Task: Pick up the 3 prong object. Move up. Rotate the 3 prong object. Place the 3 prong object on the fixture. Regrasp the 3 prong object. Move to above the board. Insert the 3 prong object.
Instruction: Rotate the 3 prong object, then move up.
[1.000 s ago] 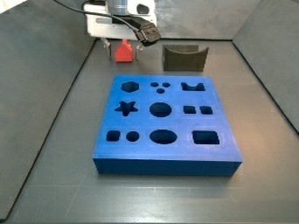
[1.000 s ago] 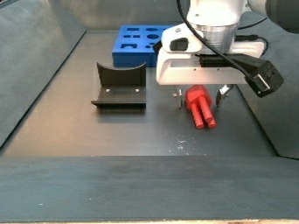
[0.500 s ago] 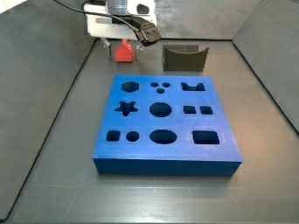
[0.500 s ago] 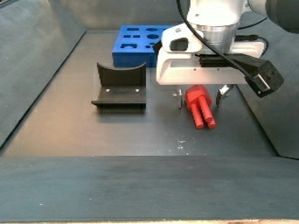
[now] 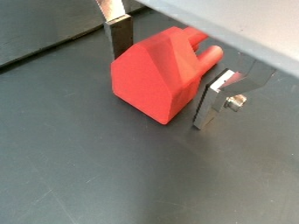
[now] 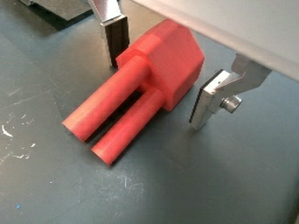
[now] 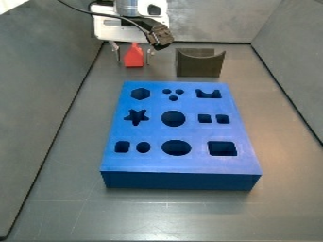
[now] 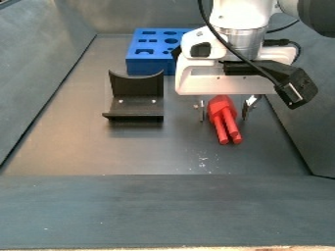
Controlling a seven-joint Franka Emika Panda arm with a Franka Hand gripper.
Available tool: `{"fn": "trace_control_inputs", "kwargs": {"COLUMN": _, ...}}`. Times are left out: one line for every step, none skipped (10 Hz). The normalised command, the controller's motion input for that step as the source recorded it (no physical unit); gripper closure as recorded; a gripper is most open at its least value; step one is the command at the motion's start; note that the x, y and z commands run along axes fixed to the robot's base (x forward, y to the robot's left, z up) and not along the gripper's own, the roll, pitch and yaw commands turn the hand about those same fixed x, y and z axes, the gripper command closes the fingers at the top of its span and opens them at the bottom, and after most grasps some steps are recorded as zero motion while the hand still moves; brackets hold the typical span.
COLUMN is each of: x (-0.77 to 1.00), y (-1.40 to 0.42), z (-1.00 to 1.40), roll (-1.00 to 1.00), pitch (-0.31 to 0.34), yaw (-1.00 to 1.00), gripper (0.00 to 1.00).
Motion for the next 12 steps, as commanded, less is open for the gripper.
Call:
{"fn": "trace_control_inputs", "kwargs": {"x": 0.01, "y": 0.01, "z": -0.17, "roll": 0.06, "pitch": -0.013, "yaw": 0.0, "gripper": 0.0}}
{"fn": "trace_control_inputs", "kwargs": {"x": 0.01, "y": 0.01, "z": -0.17, "roll": 0.06, "pitch": -0.013, "yaw": 0.0, "gripper": 0.0}}
{"fn": "trace_control_inputs", "kwargs": {"x": 0.01, "y": 0.01, "z": -0.17, "roll": 0.06, "pitch": -0.013, "yaw": 0.0, "gripper": 0.0}}
{"fn": "trace_control_inputs", "kwargs": {"x": 0.01, "y": 0.01, "z": -0.17, "roll": 0.06, "pitch": -0.013, "yaw": 0.0, "gripper": 0.0}}
{"fn": "trace_control_inputs", "kwargs": {"x": 0.01, "y": 0.01, "z": -0.17, "roll": 0.06, "pitch": -0.013, "yaw": 0.0, "gripper": 0.0}}
{"fn": "trace_control_inputs", "kwargs": {"x": 0.0, "y": 0.0, "z": 0.0, "roll": 0.0, "pitch": 0.0, "yaw": 0.0, "gripper": 1.0}}
{"fn": "trace_control_inputs", "kwargs": {"x": 0.0, "y": 0.0, "z": 1.0, "roll": 0.0, "pitch": 0.0, "yaw": 0.0, "gripper": 1.0}}
{"fn": "trace_control_inputs", "kwargs": {"x": -0.01, "y": 0.0, "z": 1.0, "roll": 0.0, "pitch": 0.013, "yaw": 0.0, "gripper": 1.0}}
{"fn": "trace_control_inputs", "kwargs": {"x": -0.03, "y": -0.01, "z": 1.0, "roll": -0.01, "pitch": 0.03, "yaw": 0.0, "gripper": 1.0}}
{"fn": "trace_control_inputs", "kwargs": {"x": -0.02, "y": 0.0, "z": 0.94, "roll": -0.01, "pitch": 0.034, "yaw": -0.01, "gripper": 1.0}}
{"fn": "trace_control_inputs", "kwargs": {"x": -0.02, "y": 0.0, "z": 0.73, "roll": -0.02, "pitch": 0.045, "yaw": -0.01, "gripper": 1.0}}
{"fn": "trace_control_inputs", "kwargs": {"x": -0.01, "y": 0.0, "z": 0.64, "roll": -0.02, "pitch": 0.047, "yaw": -0.01, "gripper": 1.0}}
